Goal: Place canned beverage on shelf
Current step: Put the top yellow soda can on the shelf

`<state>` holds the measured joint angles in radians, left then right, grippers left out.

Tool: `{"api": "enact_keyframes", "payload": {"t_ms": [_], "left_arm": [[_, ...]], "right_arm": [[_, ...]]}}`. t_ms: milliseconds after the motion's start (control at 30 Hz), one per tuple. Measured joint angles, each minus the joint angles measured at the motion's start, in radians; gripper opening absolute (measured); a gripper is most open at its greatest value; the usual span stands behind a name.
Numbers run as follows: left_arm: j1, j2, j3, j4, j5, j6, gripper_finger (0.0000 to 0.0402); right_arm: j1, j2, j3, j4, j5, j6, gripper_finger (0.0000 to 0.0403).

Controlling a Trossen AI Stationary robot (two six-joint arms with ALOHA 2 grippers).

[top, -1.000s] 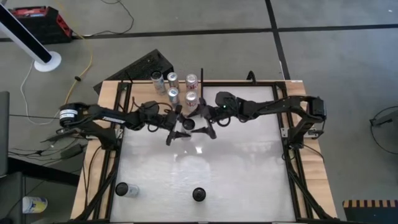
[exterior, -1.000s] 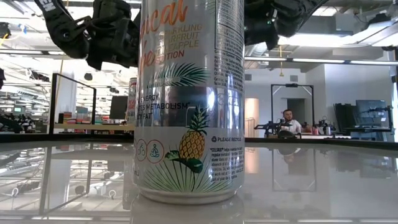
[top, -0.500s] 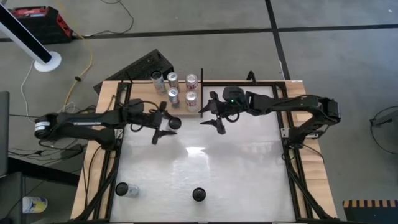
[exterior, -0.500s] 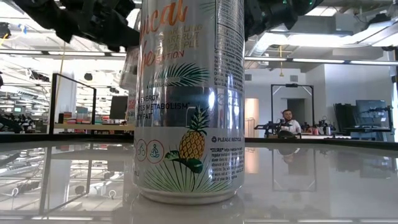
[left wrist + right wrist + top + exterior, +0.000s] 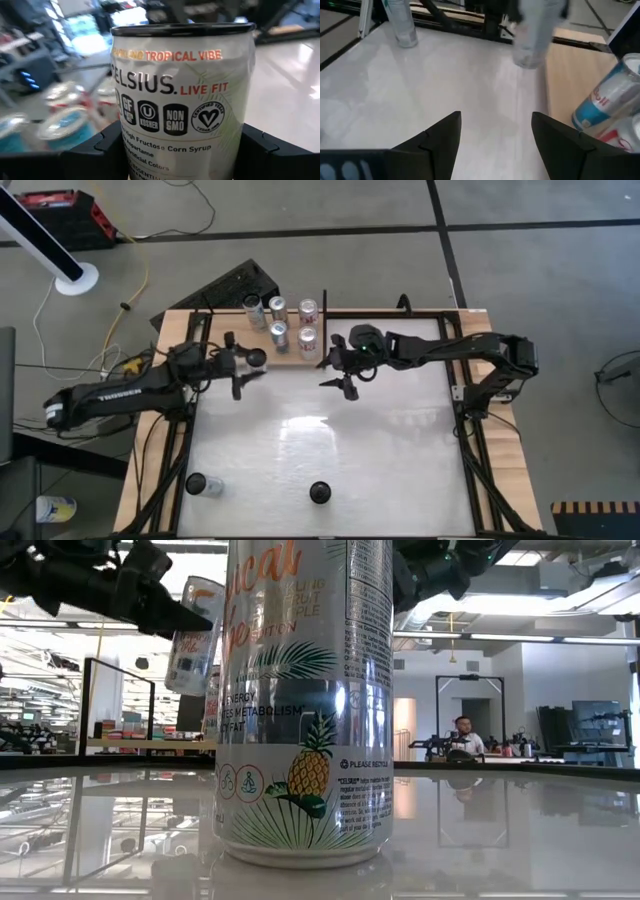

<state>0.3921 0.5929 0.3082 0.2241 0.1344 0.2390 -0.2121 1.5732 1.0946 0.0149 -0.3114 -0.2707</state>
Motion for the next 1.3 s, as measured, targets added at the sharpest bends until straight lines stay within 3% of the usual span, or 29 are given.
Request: {"api": "enact_keyframes", "payload": {"t_ms": [200, 467, 667, 967, 1100, 1300], "left_arm": [[0.132, -0.021, -0.052, 0.036, 0.039, -0.005, 0.023], [0.289, 0.066, -0.094, 0.177, 0.093, -0.069, 0.023], [0.307, 0.097, -0.094, 0.229, 0.085, -0.073, 0.023], [0.308, 0.165, -0.102, 0.353, -0.026, -0.065, 0.023], [0.325, 0.2, -0.138, 0.47, -0.035, -0.081, 0.023], [0.346, 0.22, -0.154, 0.497, -0.045, -0.111, 0.023]], "right_arm": [[0.002, 0.001, 0.0, -0.004, -0.001, 0.0, 0.0265], [0.023, 0.001, 0.0, -0.022, -0.003, 0.003, 0.0265], [0.008, -0.019, -0.028, -0.033, -0.004, -0.01, 0.0265], [-0.048, -0.081, -0.113, 0.071, -0.005, 0.042, 0.0265], [-0.039, -0.1, -0.118, 0.051, -0.005, 0.038, 0.0266], [-0.042, -0.104, -0.12, 0.0, -0.006, 0.011, 0.0266]]}}
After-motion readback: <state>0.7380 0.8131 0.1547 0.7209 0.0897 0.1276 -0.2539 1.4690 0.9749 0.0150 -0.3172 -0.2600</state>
